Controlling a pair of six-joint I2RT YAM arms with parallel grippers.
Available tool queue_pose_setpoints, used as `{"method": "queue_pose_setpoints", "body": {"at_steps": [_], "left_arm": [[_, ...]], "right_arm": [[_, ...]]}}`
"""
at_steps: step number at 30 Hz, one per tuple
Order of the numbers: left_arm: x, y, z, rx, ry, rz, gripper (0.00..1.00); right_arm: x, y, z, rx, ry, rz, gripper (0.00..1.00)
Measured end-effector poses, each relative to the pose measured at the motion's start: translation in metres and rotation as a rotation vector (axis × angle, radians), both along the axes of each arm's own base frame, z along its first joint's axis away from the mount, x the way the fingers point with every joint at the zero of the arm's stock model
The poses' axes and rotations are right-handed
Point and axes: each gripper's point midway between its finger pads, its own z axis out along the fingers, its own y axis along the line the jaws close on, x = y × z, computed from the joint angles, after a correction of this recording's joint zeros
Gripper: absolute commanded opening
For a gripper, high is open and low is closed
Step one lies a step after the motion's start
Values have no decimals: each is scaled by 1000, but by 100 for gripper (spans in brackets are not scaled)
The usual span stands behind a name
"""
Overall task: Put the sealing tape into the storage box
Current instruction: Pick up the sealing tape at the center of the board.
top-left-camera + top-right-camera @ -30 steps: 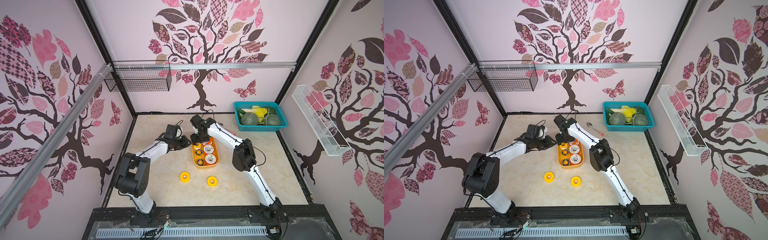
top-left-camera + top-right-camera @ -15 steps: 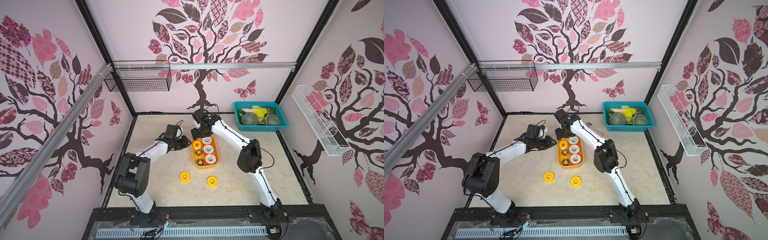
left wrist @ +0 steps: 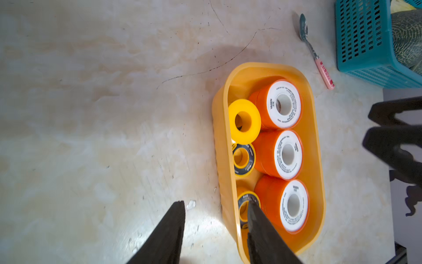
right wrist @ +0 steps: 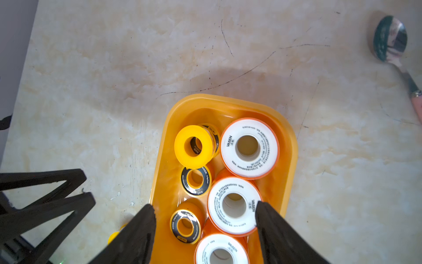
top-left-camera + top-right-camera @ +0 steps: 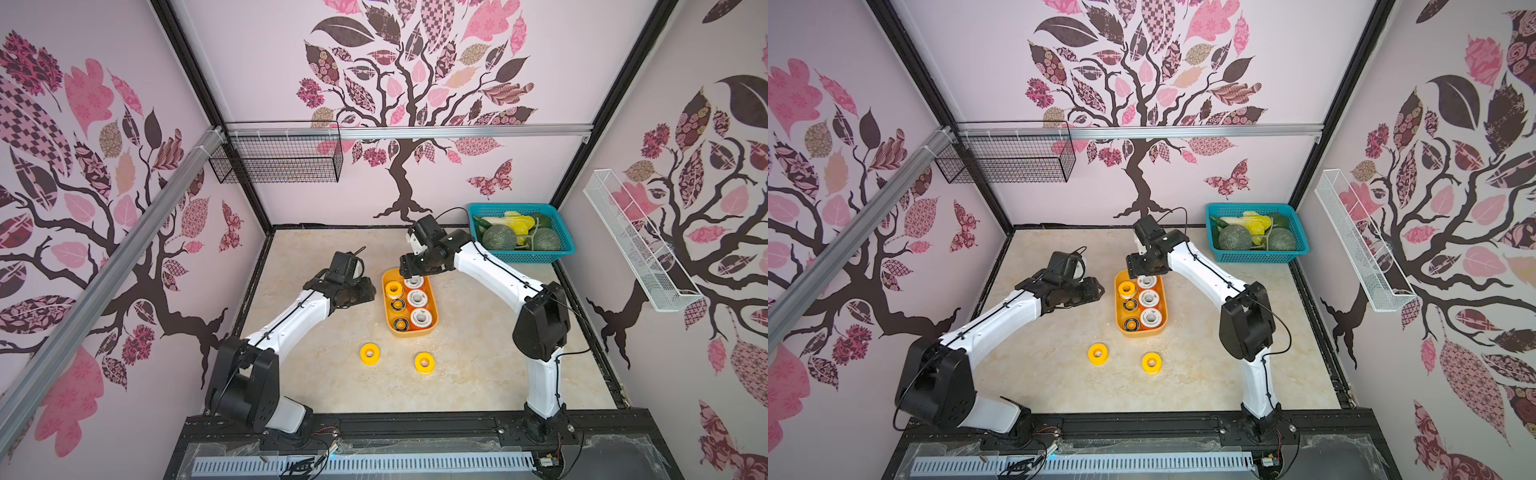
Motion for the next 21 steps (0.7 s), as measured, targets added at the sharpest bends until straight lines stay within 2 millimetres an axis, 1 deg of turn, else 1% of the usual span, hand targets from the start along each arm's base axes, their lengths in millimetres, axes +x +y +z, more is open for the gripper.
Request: {"method": "queue_pose_setpoints", "body": {"at_steps": [2,5,7,9,12,16,21], "left_arm": [[-16,3,3,19,0,-5,59],[-41,17,2,49,19,6,67],[-55,25,1,61,33,13,72],[-68,31,3,62,45,16,76],[-85,34,4,65,58,7,79],[-105,26,-3,93,91,-37,83],[-127,4,-17,188,116,-136,88]], "right_arm": [[-1,-12,4,36,2,-21,74],[-5,-32,6,65,4,-48,74],[-9,-41,4,77,9,-57,75],[-19,-47,1,87,19,-52,75],[-33,-54,-4,100,29,-41,76],[-49,-62,-12,127,50,-37,76],[-52,-86,-22,176,75,-78,76]]}}
